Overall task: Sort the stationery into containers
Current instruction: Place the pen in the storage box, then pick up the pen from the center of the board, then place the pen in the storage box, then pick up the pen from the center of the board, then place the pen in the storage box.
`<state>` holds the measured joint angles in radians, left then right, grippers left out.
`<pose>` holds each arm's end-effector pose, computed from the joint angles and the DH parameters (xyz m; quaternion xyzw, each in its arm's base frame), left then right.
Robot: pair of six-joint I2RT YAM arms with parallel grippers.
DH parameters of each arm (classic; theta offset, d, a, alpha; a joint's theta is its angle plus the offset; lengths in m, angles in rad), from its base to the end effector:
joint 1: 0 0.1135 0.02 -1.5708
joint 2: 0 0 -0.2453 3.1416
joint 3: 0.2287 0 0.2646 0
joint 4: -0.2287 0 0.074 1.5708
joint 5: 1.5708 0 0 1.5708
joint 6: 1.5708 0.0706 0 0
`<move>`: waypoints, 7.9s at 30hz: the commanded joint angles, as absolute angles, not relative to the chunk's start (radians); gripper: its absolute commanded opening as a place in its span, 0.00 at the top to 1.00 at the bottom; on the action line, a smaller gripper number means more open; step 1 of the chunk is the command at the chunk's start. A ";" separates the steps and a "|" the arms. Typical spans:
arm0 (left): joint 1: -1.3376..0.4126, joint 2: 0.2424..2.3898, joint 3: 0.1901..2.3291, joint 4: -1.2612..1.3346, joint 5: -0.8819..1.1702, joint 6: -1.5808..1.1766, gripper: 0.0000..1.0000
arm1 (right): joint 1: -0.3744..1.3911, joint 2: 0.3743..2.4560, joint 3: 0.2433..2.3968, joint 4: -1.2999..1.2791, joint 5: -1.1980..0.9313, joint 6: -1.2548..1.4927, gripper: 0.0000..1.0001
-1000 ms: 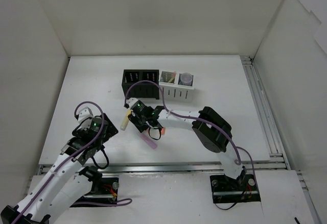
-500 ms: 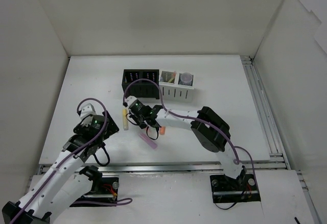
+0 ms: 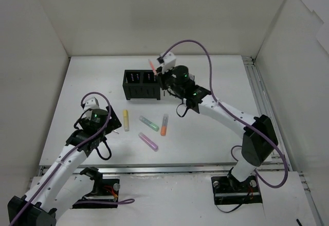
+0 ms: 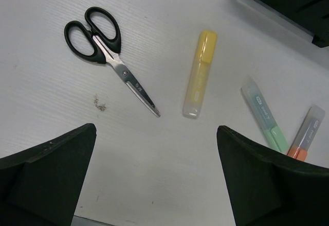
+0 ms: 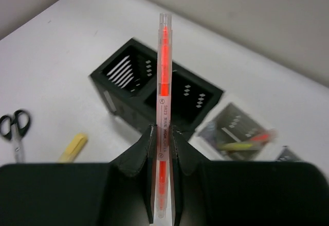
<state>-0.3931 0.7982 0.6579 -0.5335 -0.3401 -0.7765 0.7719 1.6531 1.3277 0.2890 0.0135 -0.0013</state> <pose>0.2143 -0.0634 0.2248 -0.2412 0.8579 -0.1088 0.4405 0.3217 0.3118 0.3272 -0.2671 0.6685 0.2564 0.6450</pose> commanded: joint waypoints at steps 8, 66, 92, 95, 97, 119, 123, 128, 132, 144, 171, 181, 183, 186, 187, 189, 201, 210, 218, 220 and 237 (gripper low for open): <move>-0.318 0.925 0.719 -0.344 -0.219 -0.710 0.00 | 0.532 1.745 1.259 0.895 -0.221 -0.041 1.00; -0.290 1.549 0.963 -0.199 -0.087 -0.621 0.12 | 0.500 1.269 0.724 1.070 -0.218 0.155 0.02; -0.379 1.579 1.088 -0.239 -0.138 -0.542 1.00 | 0.525 0.934 0.663 0.325 0.270 0.193 0.02; -0.403 1.487 1.101 -0.158 -0.130 -0.450 1.00 | 0.523 0.916 0.623 0.377 0.188 0.149 0.02; -0.413 1.431 1.115 -0.066 -0.091 -0.404 1.00 | 0.525 0.910 0.612 0.403 0.152 0.120 0.02; -0.413 1.882 1.445 0.721 0.131 -0.287 0.90 | 0.529 0.900 0.554 0.417 0.130 0.029 0.02; -0.413 1.925 1.422 0.784 0.094 -0.308 0.90 | 0.529 0.916 0.558 0.405 0.101 0.014 0.02; -0.422 1.887 1.332 0.831 0.104 -0.319 0.59 | 0.537 0.965 0.578 0.387 0.078 0.032 0.02; -0.422 1.821 1.257 0.845 0.107 -0.301 0.36 | 0.574 1.003 0.610 0.347 0.051 0.011 0.02; -0.451 1.439 1.072 0.616 0.146 -0.249 0.01 | 0.678 1.294 0.947 -0.027 -0.054 -0.697 0.02; -0.517 0.425 0.640 -0.425 -0.305 -0.604 0.01 | 0.709 1.790 1.489 -0.814 -0.414 -1.845 0.02; -0.517 0.472 0.703 -0.574 -0.383 -0.630 0.01 | 0.739 2.029 1.603 -0.957 -0.453 -1.898 0.11; -0.517 0.469 0.698 -0.566 -0.379 -0.629 0.00 | 0.742 2.060 1.603 -0.942 -0.439 -1.885 0.15; -0.517 0.460 0.683 -0.558 -0.371 -0.627 0.01 | 0.749 2.088 1.611 -0.901 -0.436 -1.839 0.23; -0.517 0.459 0.680 -0.555 -0.371 -0.629 0.00 | 0.752 2.094 1.614 -0.893 -0.440 -1.830 0.27; -0.517 0.453 0.669 -0.554 -0.374 -0.630 0.01 | 0.753 2.111 1.612 -0.859 -0.457 -1.806 0.33; -0.517 0.462 0.666 -0.555 -0.397 -0.626 0.01 | 0.773 2.134 1.574 -0.753 -0.431 -1.730 0.86; -0.517 0.440 0.664 -0.542 -0.399 -0.617 0.01 | 0.766 2.051 1.606 -0.738 -0.535 -1.603 1.00; -0.517 0.400 0.652 -0.526 -0.393 -0.614 0.00 | 0.641 1.913 1.689 -0.631 -0.934 -1.458 1.00; -0.517 0.393 0.649 -0.523 -0.397 -0.615 0.00 | 0.621 1.891 1.707 -0.556 -1.001 -1.367 1.00; -0.517 0.357 0.646 -0.525 -0.417 -0.621 0.01 | 0.561 2.008 1.634 0.857 -0.483 0.063 1.00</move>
